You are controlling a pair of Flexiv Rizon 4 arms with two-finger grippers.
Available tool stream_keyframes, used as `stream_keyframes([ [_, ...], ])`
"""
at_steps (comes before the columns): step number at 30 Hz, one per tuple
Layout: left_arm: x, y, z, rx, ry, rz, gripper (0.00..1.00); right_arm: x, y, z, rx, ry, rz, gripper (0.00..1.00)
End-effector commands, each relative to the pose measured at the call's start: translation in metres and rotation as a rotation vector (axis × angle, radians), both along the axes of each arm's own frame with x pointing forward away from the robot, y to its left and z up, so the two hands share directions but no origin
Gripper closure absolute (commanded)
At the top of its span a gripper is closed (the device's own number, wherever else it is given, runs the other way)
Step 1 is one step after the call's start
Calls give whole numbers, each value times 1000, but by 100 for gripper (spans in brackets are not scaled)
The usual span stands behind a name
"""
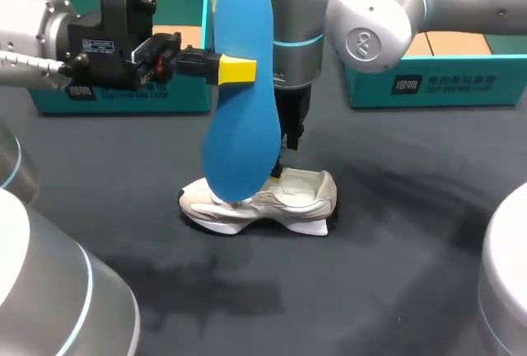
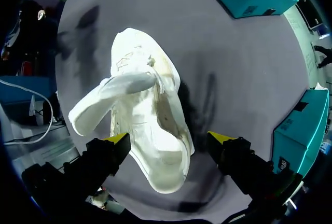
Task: Take the shoe out of the shoebox, open the shoe tongue, remove and reinsert the insole, then place the shoe into the shoebox
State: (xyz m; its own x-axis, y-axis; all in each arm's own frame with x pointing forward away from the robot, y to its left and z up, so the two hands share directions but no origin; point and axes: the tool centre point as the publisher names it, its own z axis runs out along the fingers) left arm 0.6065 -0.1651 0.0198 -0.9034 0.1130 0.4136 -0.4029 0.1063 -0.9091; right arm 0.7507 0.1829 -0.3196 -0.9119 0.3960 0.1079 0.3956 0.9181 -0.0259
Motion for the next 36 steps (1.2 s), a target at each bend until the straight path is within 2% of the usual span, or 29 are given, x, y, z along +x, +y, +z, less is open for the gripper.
stream_keyframes([
  [1, 0, -1, -1, 0, 0, 0, 100, 3, 10, -15, -9, 10, 7, 0],
  [14, 0, -1, -1, 0, 0, 0, 100, 3, 2, -50, 7, 19, 8, 0],
  [16, 0, -1, -1, 0, 0, 0, 100, 2, -1, -53, 11, 25, 2, 10],
  [21, 0, -1, -1, 0, 0, 0, 100, 3, -6, -63, 17, 48, 5, 17],
  [23, 0, -1, -1, 0, 0, 0, 100, 4, -7, -67, 19, 63, 8, 32],
  [24, 0, -1, -1, 0, 0, 0, 100, 5, -7, -69, 22, 68, 11, 54],
  [25, 0, -1, -1, 0, 0, 0, 100, 5, -7, -70, 24, 72, 15, 65],
  [27, 0, -1, -1, 0, 0, 0, 100, 5, -6, -71, 26, 80, 23, 100],
  [36, 0, -1, -1, 0, 0, 0, 100, -1, -5, -64, 16, 97, 28, 100],
])
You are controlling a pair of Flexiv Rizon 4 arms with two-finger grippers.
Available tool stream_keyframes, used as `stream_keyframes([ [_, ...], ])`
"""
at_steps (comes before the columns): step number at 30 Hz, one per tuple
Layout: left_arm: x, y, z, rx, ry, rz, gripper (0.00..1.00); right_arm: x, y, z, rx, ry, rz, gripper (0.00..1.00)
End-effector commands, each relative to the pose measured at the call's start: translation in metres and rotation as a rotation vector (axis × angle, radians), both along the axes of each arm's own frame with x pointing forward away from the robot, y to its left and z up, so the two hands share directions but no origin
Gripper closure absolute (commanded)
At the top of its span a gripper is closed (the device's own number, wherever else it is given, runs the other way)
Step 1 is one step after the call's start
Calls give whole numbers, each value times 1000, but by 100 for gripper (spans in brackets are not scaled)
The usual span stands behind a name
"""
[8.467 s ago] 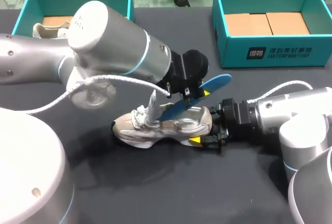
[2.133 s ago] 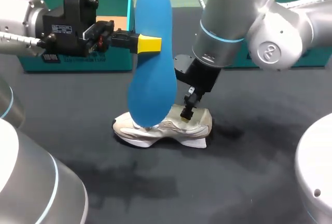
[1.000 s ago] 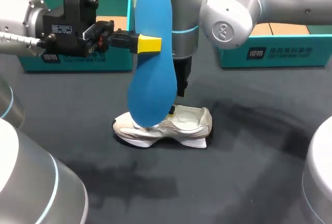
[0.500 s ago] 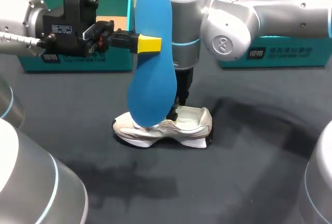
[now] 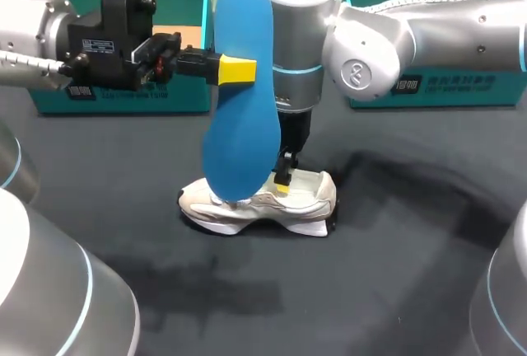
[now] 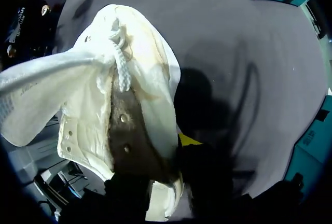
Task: Take the shoe out of the shoebox, open the shoe tongue, remove and reinsert the insole, then place the shoe into the shoebox
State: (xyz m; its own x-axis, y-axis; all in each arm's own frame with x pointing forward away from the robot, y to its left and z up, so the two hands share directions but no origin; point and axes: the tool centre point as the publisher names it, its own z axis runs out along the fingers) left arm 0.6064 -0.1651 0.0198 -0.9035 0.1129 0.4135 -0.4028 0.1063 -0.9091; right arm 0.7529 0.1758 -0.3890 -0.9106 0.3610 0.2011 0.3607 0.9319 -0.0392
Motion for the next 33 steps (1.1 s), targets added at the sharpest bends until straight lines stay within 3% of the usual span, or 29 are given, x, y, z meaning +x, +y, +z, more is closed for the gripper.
stream_keyframes([
  [1, 0, -1, -1, 0, 0, 0, 100, -4, 3, 7, -8, 4, -7, 100],
  [12, 0, -1, -1, 0, 0, 0, 100, -13, 4, 30, 18, 32, -138, 100],
  [19, 0, -1, -1, 0, 0, 0, 100, -27, 8, 42, 65, 12, -364, 100],
  [27, 0, -1, -1, 0, 0, 0, 100, -46, 16, 50, 108, -10, -716, 100],
  [33, 0, -1, -1, 0, 0, 0, 100, -46, 16, 50, 108, -10, -716, 100],
])
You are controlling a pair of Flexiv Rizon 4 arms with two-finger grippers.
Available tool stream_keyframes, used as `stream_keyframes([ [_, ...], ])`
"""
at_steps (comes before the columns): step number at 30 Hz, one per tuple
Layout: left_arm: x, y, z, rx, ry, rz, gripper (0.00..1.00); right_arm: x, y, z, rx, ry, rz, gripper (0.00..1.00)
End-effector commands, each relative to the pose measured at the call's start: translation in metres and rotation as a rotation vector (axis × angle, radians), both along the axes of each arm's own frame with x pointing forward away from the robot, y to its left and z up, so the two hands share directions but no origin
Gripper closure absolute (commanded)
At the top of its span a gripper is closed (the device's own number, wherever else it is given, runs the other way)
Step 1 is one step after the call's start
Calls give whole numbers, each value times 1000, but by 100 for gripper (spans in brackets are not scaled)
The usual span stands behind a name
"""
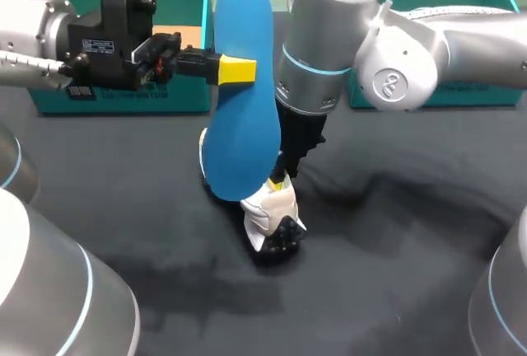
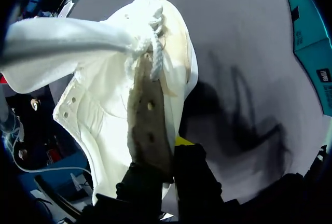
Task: Take the shoe out of the shoebox, open the shoe tongue, remove and reinsert the insole, then place the shoe into the shoebox
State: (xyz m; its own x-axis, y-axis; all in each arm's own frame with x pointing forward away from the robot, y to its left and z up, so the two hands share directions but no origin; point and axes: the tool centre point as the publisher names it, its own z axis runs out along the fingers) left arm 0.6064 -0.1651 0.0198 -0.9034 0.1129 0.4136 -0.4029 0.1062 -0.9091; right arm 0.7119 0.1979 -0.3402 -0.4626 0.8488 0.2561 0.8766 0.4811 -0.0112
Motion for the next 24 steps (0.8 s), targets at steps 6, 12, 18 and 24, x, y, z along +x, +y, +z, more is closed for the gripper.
stream_keyframes([
  [6, 0, -1, -1, 1, 0, 0, 100, -5, -6, 1, 33, -48, -17, 100],
  [12, 0, -1, -1, 1, 0, 0, 100, -12, -5, -2, 59, -40, -299, 100],
  [18, 0, -1, -1, 1, 0, 0, 100, -25, -1, -7, 44, -62, -392, 100],
  [24, 0, -1, -1, 1, 0, 0, 100, -28, -1, -19, 28, -92, -361, 100],
])
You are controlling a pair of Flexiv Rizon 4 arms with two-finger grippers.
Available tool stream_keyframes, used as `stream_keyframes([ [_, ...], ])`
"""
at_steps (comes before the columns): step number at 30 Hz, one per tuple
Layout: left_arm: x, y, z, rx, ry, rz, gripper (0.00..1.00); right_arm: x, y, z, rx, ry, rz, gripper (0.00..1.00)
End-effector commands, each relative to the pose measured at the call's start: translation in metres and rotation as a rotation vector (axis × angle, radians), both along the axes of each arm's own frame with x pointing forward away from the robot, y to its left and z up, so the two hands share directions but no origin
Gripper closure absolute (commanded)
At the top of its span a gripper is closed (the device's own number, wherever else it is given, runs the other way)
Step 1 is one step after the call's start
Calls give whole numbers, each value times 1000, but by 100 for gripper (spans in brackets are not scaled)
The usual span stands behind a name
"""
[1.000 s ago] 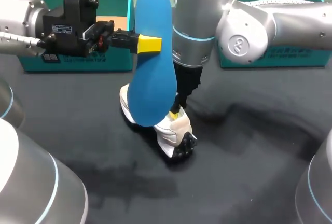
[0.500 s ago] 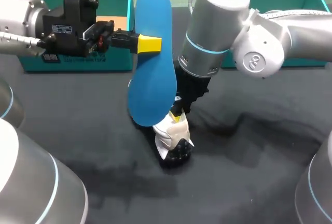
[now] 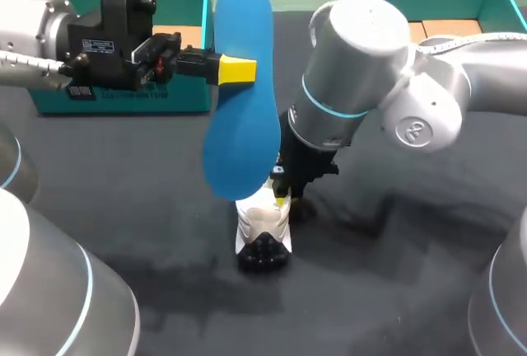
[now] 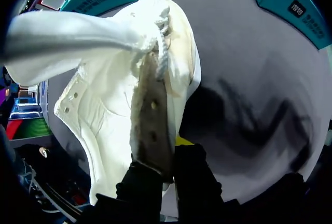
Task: Take the shoe out of the shoebox, open the shoe tongue, remove and reinsert the insole, then place the shoe into the shoebox
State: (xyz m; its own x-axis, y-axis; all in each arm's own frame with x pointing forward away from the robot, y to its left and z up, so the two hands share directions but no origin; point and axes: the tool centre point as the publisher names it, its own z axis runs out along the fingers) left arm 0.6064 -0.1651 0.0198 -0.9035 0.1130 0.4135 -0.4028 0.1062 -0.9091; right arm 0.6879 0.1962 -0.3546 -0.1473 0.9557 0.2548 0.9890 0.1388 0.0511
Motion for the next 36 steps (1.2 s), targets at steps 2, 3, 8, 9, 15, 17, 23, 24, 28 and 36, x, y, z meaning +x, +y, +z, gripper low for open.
stream_keyframes([
  [2, 0, -1, -1, 1, 0, 0, 100, -3, 0, -8, -2, -39, 18, 100],
  [3, 0, -1, -1, 1, 0, 0, 100, -2, 0, -10, -4, -38, 27, 100],
  [8, 0, -1, -1, 1, 0, 0, 100, 4, -2, -11, -11, -51, 60, 100],
  [9, 0, -1, -1, 1, 0, 0, 100, 6, -2, -11, -11, -50, 61, 100],
  [15, 0, -1, -1, 1, 0, 0, 100, 15, -8, -15, -11, -51, 86, 100],
  [17, 0, -1, -1, 1, 0, 0, 100, 17, -11, -19, -8, -48, 96, 100],
  [23, 0, -1, -1, 1, 0, 0, 100, 24, -18, -32, 5, -42, 108, 100],
  [24, 0, -1, -1, 1, 0, 0, 100, 26, -18, -34, 5, -40, 109, 100],
  [28, 0, -1, -1, 1, 0, 0, 100, 27, -19, -44, 20, -34, 106, 100],
  [36, 0, -1, -1, 1, 0, 0, 100, 26, -20, -46, 47, -22, 105, 55],
])
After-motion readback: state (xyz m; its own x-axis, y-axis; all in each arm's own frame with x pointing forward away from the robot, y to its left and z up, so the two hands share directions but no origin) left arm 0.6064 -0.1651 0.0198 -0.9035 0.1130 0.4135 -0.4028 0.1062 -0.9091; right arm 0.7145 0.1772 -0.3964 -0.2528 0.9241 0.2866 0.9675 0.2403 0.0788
